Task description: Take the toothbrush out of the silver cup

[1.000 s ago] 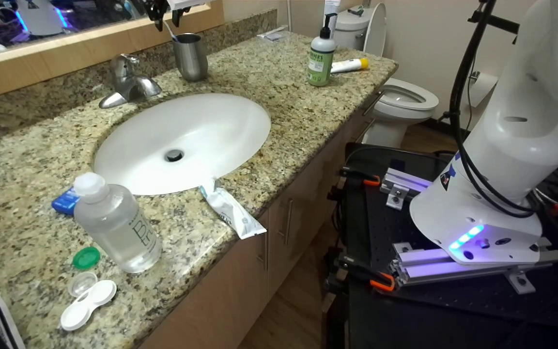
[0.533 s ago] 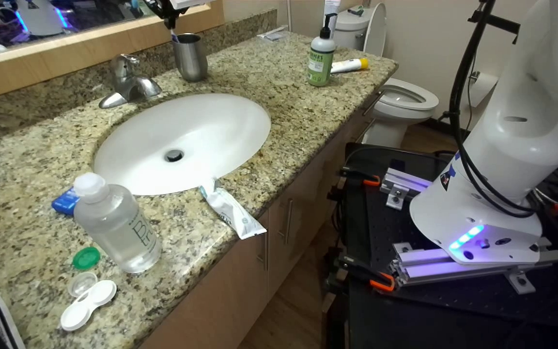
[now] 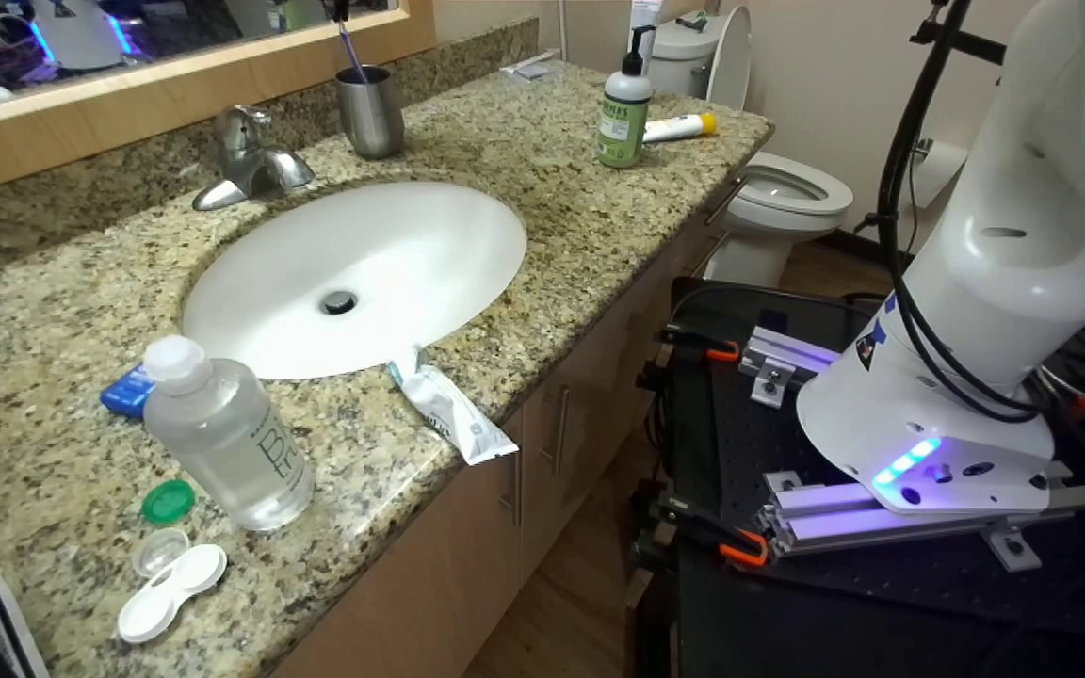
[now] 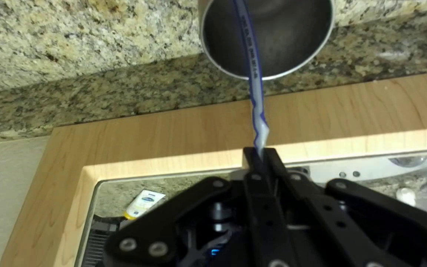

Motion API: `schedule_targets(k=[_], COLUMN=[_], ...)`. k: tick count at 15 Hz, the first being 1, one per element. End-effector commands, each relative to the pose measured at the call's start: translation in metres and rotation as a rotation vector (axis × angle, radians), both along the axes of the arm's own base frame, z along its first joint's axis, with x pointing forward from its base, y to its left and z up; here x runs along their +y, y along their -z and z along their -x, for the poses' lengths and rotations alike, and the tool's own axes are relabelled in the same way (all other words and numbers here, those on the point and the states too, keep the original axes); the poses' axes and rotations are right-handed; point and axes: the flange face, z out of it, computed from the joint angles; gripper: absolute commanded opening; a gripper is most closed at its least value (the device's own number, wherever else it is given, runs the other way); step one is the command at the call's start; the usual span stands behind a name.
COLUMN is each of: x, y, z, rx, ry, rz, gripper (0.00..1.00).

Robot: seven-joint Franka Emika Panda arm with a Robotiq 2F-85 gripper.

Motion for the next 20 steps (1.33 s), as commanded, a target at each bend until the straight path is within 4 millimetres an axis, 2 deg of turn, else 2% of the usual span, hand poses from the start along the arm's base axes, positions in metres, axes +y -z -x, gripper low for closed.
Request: schedule_targets(k=[1,3,6,9,10,12,13,15,16,17,18,20], x=[0.013,0.018,0.015,0.001,-0.004,-0.026,-0.041,-0.080,-0.100,-0.119,-0.136,-0.156], y=[-0.038,-0.064,-0.115,-0.171,-0.183,-0.205,-0.210,-0.209,-0.200,-0.186,-0.164,-0.126], z=[0.016,0.026,0.052,0.101,0.118,0.159,0.180,0.219,0.239,0.254,0.264,0.274], rx=[-0.033,-0.069,-0.156,-0.246,-0.256,-0.273,-0.281,-0.288,-0.281,-0.271,-0.251,-0.203], ry=[0.021,0.031,0.075,0.151,0.170,0.196,0.219,0.255,0.273,0.293,0.313,0.344], rz=[-0.011,0.000,0.020,-0.073,-0.131,-0.227,-0.287,-0.412,-0.473,-0.531,-0.589,-0.703], gripper=[0.02,0.02,0.02,0.02,0.02,0.02,0.02,0.02,0.02,0.02,0.02,0.02])
